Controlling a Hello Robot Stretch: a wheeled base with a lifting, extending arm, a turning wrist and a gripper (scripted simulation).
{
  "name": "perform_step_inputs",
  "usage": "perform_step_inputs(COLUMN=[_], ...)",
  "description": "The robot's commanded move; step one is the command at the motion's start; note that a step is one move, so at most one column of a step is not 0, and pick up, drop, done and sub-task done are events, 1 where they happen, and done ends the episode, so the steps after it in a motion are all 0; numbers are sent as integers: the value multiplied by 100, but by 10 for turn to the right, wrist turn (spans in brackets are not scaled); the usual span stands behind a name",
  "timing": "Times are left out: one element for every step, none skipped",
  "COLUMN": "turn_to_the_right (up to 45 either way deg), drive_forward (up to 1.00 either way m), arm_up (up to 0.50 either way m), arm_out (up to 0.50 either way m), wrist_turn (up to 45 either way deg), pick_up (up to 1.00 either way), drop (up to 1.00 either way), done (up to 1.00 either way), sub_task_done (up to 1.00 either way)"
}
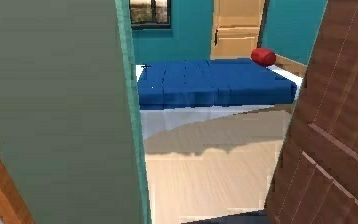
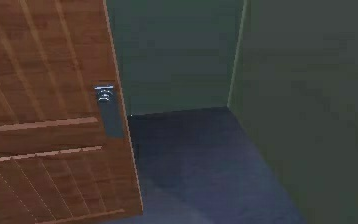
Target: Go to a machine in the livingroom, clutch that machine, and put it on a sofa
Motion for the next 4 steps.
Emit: perform_step_inputs(turn_to_the_right=[210, 0, -450, -390], drive_forward=[0, 85, 0, 0], arm_up=[0, 0, 0, 0], arm_out=[0, 0, 0, 0], wrist_turn=[0, 0, 0, 0], pick_up=[0, 0, 0, 0], drop=[0, 0, 0, 0], done=[0, 0, 0, 0], sub_task_done=[0, 0, 0, 0])
